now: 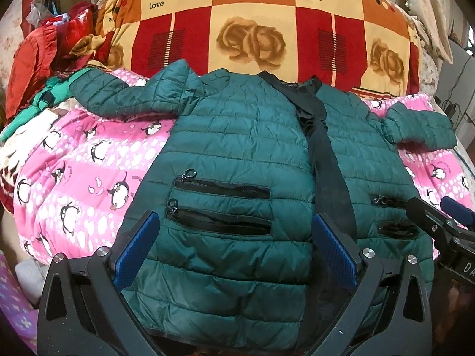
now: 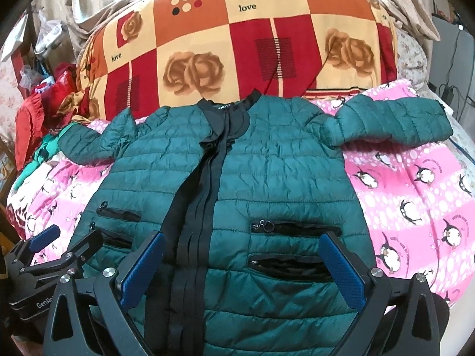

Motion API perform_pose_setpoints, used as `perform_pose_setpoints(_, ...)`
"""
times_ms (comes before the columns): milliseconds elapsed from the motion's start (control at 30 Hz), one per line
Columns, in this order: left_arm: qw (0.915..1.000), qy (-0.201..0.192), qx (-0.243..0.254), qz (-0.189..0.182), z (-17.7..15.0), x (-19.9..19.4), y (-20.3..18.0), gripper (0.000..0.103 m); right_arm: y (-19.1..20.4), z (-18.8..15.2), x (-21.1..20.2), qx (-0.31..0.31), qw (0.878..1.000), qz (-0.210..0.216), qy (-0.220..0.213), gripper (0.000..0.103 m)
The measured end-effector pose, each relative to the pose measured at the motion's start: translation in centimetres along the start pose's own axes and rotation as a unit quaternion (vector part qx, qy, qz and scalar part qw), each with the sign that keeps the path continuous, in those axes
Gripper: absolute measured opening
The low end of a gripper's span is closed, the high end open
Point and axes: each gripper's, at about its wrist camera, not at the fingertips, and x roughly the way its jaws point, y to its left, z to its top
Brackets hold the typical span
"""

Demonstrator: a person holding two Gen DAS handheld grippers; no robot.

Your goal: Fold large clothes

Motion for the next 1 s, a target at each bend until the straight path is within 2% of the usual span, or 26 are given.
perform_pose_setpoints(33,1.0,0.001,0.0,0.0,0.1,0.1,0.0,0.102,0.0,-0.1,0.0,-0.008,1.0,-0.01,0.01,0.103)
perform_pose_setpoints(633,1.0,0.005,0.002,-0.002,0.0,0.9,-0.2,0.102,-0.5,-0.2,0.4,-0.002,1.0,-0.008,0.008,0.103)
perform_pose_setpoints(1000,1.0,0.004,0.002,0.002,0.2,1.1,0.0,0.102,-0.1,0.0,1.2,-0.001,1.0,0.0,0.028,0.103)
